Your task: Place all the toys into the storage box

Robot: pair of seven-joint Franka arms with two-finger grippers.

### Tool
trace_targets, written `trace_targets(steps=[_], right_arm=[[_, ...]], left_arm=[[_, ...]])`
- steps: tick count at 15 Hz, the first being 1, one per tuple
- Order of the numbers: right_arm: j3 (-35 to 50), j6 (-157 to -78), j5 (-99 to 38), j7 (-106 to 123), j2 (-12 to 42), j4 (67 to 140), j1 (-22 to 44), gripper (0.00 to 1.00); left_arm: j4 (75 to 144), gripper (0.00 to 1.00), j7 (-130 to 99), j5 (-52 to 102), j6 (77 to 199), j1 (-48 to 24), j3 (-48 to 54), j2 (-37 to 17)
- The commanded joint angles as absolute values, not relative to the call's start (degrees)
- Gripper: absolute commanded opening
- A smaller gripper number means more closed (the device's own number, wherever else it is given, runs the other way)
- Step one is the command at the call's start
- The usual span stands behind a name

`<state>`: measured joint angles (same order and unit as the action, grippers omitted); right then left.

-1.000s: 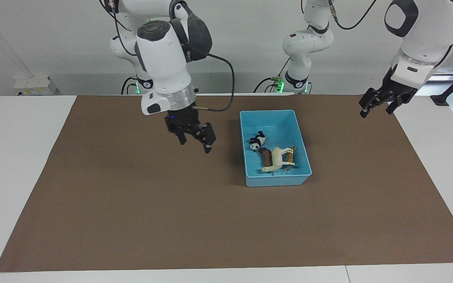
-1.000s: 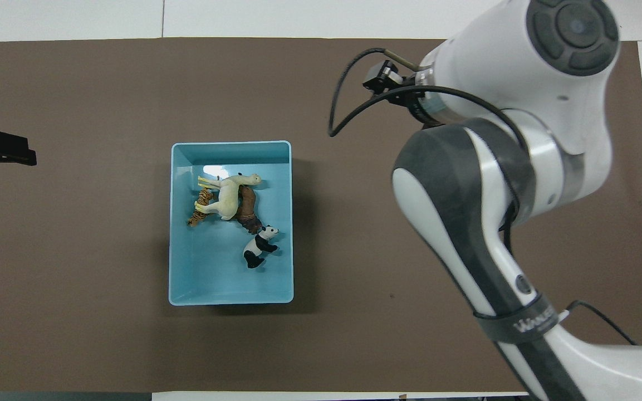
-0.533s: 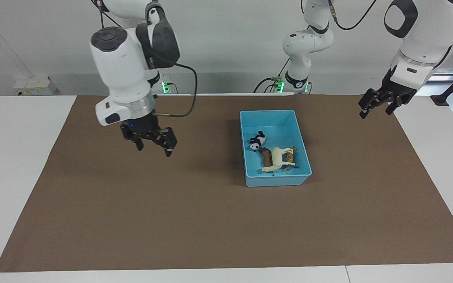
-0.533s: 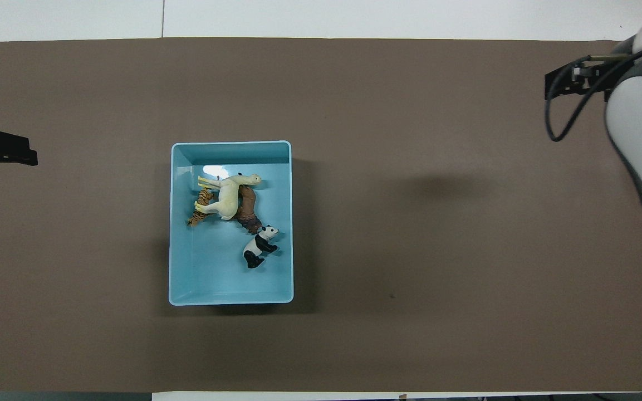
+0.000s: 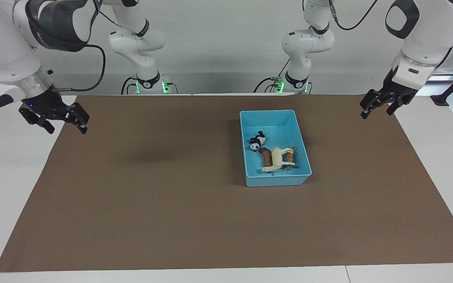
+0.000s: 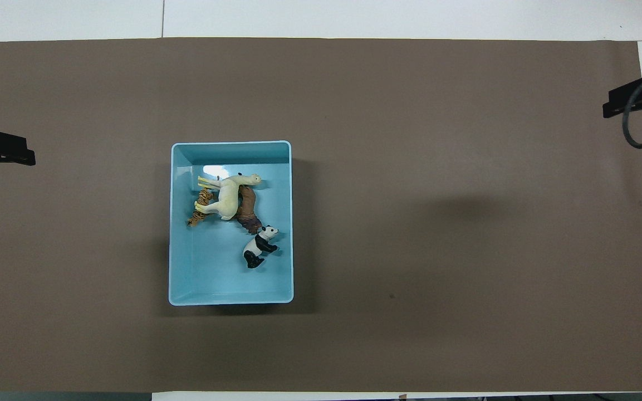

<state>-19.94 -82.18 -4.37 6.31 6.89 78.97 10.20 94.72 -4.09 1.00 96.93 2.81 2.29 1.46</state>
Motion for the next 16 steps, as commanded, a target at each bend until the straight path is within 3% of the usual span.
trace_targets(steps=[1, 8, 13, 16], right_arm=[[-18.5, -78.1, -3.3, 8.9, 2.2, 81.2, 6.6, 1.00], [-7.5, -78.2, 0.7, 14.8, -4.5, 90.9, -6.2, 1.00], [-6.1, -86.7, 3.2, 14.0, -3.7, 90.5, -7.2, 1.00], [-6.1, -86.4, 2.5, 11.2, -3.4, 89.9, -7.2, 1.00]], left_arm=[[92.7, 1.00, -4.4, 1.5, 93.8, 1.5, 1.3, 1.5], [90.1, 1.00, -4.5, 1.2, 89.5, 1.2, 1.3, 0.3], [90.3, 1.00, -4.5, 1.4, 89.6, 1.2, 1.4, 0.4], [90.4, 1.00, -4.5, 1.5, 89.7, 1.2, 1.5, 0.4]])
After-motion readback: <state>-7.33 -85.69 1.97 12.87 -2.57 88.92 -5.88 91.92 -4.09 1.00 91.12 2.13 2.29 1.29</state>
